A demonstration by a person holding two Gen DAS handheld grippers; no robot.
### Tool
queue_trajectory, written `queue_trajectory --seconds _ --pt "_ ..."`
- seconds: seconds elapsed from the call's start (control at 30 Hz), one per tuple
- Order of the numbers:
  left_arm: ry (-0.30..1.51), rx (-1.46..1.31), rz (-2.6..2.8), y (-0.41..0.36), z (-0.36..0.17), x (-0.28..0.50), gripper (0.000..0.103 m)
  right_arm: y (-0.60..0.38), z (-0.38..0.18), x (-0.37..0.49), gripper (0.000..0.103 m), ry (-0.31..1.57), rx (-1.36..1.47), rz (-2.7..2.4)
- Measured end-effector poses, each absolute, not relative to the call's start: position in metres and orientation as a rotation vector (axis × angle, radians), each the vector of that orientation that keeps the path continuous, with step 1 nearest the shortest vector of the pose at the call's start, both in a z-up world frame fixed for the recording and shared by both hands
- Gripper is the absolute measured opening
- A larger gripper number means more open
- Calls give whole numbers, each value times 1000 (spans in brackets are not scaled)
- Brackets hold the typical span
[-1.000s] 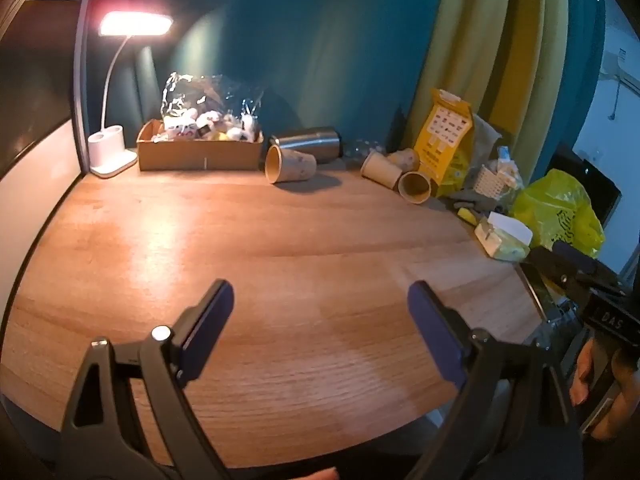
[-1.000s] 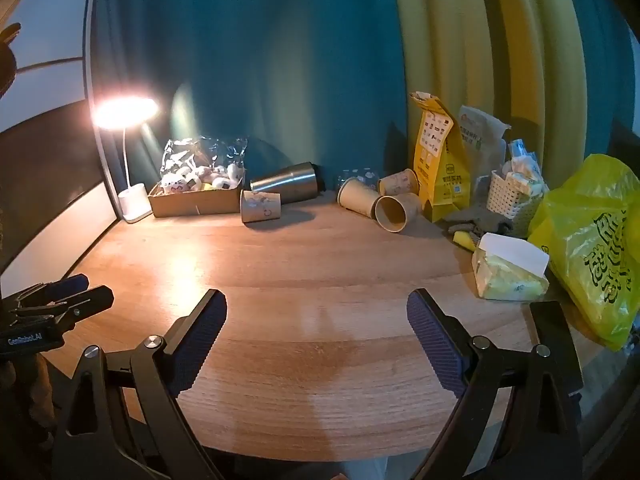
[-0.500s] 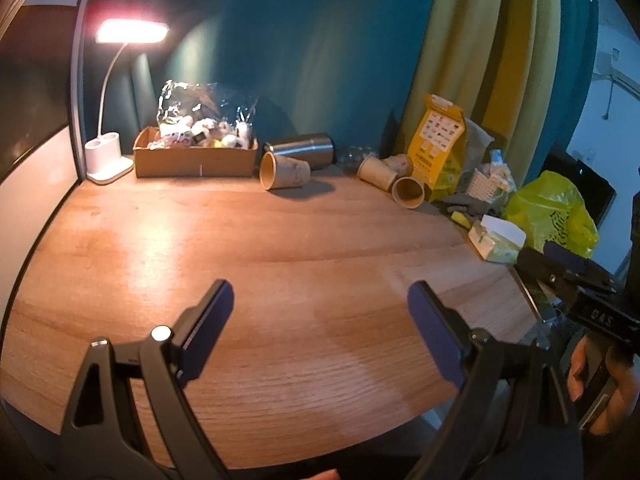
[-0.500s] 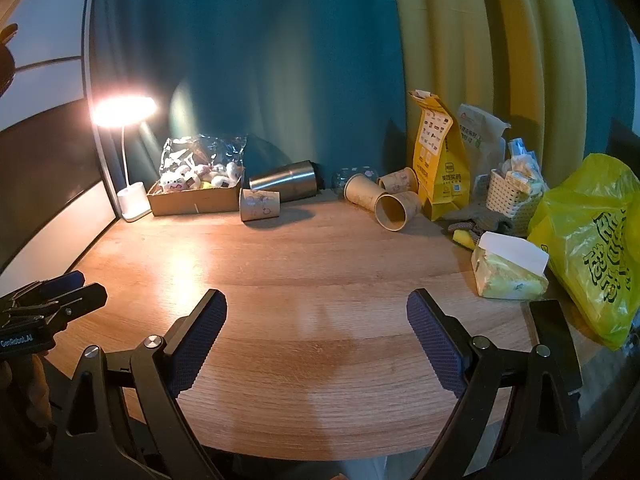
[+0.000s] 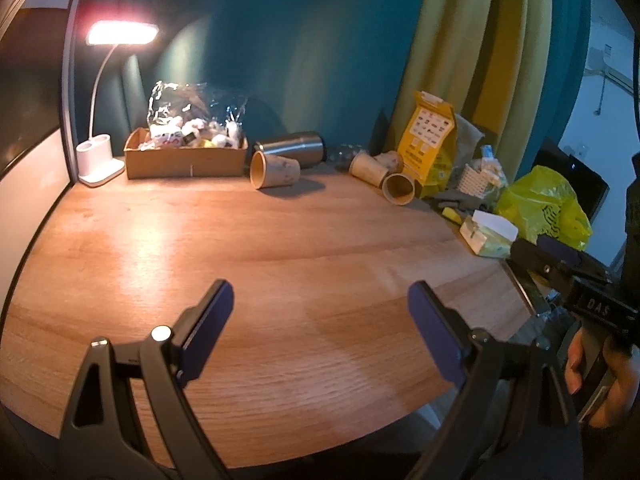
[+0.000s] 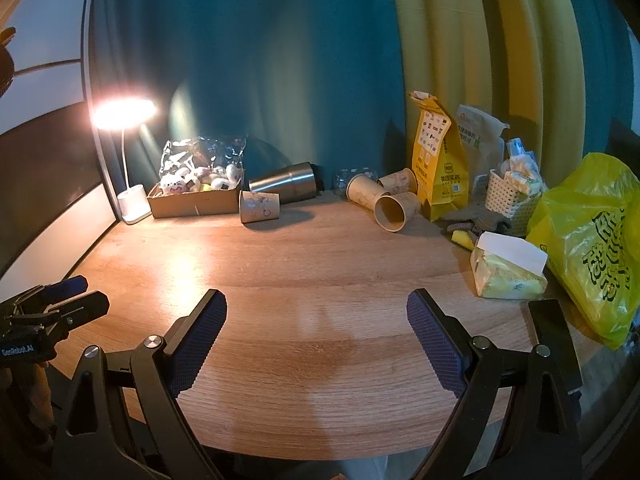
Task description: Flip cup upside down
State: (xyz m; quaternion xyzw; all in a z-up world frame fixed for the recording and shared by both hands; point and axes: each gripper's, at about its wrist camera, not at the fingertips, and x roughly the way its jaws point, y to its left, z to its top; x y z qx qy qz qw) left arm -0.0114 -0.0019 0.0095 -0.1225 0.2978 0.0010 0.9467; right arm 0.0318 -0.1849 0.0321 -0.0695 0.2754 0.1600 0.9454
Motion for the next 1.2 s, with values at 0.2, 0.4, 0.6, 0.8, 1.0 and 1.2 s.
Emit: queue_trajectory --seconds 0.2,0.4,0.6,0.8,1.0,1.2 --pt "598 -247 5 -2 10 -14 90 -186 32 32 94 560 -141 326" --pt "595 -239 14 -4 12 -15 90 -186 32 32 94 561 -141 324" --pt "590 -233 23 -5 14 -16 90 -187 32 32 94 562 -140 325" --pt "587 -229 27 -5 15 -17 90 -187 33 32 94 560 -138 324" --pt "586 -224 28 -4 16 -16 90 -188 33 33 94 562 -137 326" --pt "580 -220 29 -5 18 -17 90 -188 34 33 94 561 -135 326"
